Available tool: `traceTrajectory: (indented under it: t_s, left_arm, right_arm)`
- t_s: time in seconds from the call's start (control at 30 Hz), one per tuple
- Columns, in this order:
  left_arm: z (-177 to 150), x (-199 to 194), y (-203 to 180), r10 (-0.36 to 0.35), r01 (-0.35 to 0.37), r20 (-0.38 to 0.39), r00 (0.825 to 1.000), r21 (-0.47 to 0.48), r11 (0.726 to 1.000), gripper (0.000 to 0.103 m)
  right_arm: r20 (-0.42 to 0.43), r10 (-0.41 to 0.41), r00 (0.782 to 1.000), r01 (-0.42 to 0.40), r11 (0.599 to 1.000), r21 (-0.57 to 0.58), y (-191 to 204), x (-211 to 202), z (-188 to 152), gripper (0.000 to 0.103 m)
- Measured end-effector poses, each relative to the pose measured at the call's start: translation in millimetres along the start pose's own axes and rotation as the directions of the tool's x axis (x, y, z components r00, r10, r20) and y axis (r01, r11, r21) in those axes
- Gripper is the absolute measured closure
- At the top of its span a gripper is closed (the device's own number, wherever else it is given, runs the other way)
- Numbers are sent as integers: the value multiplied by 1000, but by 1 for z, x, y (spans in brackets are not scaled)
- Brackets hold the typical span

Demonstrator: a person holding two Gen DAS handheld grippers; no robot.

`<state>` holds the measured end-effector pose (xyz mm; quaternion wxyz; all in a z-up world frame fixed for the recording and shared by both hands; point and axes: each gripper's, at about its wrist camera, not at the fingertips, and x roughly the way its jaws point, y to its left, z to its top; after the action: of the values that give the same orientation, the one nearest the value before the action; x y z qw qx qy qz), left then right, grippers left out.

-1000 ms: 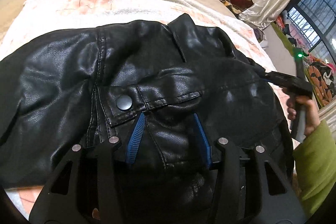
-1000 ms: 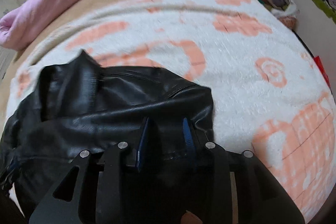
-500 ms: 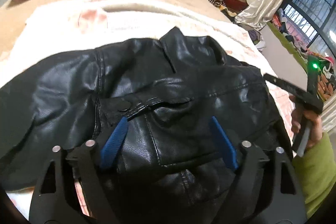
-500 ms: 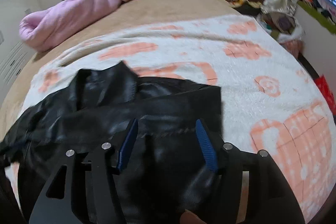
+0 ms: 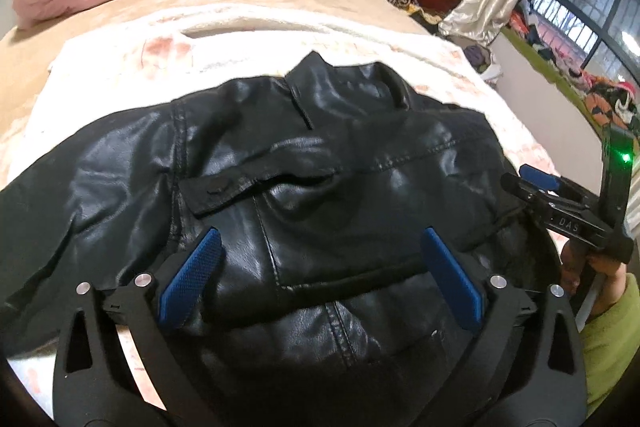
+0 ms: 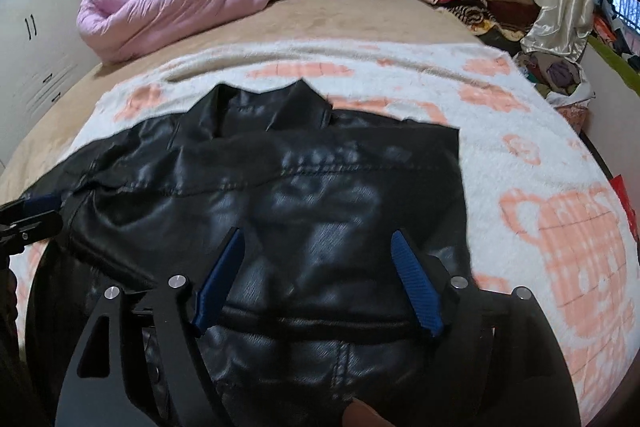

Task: Fold large clothes

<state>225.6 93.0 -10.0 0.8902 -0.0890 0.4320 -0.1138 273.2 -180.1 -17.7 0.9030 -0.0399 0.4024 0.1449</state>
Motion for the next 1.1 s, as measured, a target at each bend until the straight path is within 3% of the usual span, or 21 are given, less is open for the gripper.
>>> traceTrajectory:
  t_s: [0.13, 0.33, 0.4, 0.5, 0.6, 1.1]
  left_arm:
    - [-9, 18, 1, 37, -37, -43, 998, -2, 999, 9]
    - [-16, 29, 5, 62, -63, -69, 996, -6, 998, 9]
    - [-17, 24, 6, 62, -63, -53, 997, -12, 998, 9]
    - [-19, 13, 8, 58, -59, -34, 998, -37, 998, 9]
    - [-21, 3, 10, 79, -80, -22, 997, -56, 995, 9]
    - [-33, -42, 31, 181, -171, 47, 982, -166, 971, 9]
  right_arm:
    - [-68, 21, 997, -20, 1000, 9, 2, 13, -9, 29]
    - [-139, -19, 990, 22, 999, 23, 0, 35, -24, 28]
    - [-125, -32, 992, 35, 999, 18, 3, 31, -24, 27]
    - [-73, 24, 997, -22, 999, 37, 9, 14, -23, 18]
    - [-34, 30, 999, -29, 999, 35, 15, 3, -24, 8]
    - [45, 49, 998, -49, 999, 0, 47, -36, -23, 5]
